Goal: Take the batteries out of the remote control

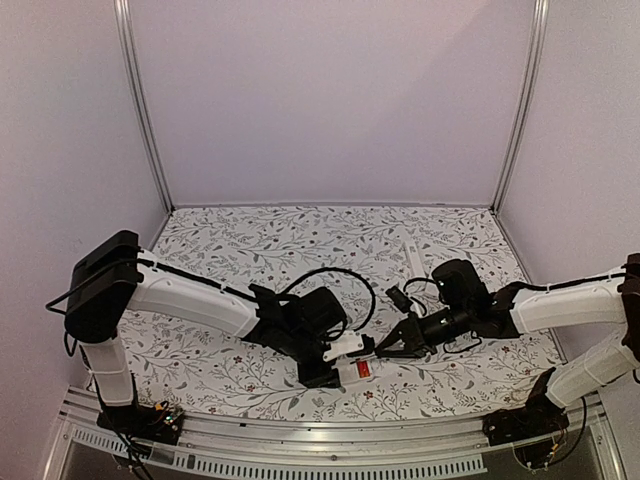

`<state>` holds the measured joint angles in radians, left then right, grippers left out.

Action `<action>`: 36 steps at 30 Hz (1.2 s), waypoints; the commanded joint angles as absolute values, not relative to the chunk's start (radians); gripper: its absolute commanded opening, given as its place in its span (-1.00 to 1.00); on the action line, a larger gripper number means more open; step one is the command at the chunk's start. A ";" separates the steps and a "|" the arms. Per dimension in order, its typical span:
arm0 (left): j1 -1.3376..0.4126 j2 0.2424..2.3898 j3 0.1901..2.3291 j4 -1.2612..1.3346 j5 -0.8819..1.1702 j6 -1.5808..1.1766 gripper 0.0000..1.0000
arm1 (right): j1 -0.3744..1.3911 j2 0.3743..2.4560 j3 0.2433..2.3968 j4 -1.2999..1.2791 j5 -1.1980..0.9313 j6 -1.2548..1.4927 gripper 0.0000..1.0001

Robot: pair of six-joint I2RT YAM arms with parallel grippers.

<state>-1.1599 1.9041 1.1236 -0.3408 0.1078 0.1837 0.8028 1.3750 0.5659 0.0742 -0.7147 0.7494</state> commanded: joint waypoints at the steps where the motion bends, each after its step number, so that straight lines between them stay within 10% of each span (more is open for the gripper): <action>1: -1.098 1.983 1.096 -0.319 -0.091 0.204 -0.50 | 0.804 1.351 0.599 -0.046 -0.665 0.699 -1.00; 36: -1.098 1.982 1.100 -0.322 -0.099 0.210 -0.51 | 0.804 1.467 0.654 -0.106 -0.559 0.568 -1.00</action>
<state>-1.1591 1.9045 1.1233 -0.3321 0.1001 0.1936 0.8040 1.4361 0.6598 -0.1646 -0.5167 0.5819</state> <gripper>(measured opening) 0.547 0.096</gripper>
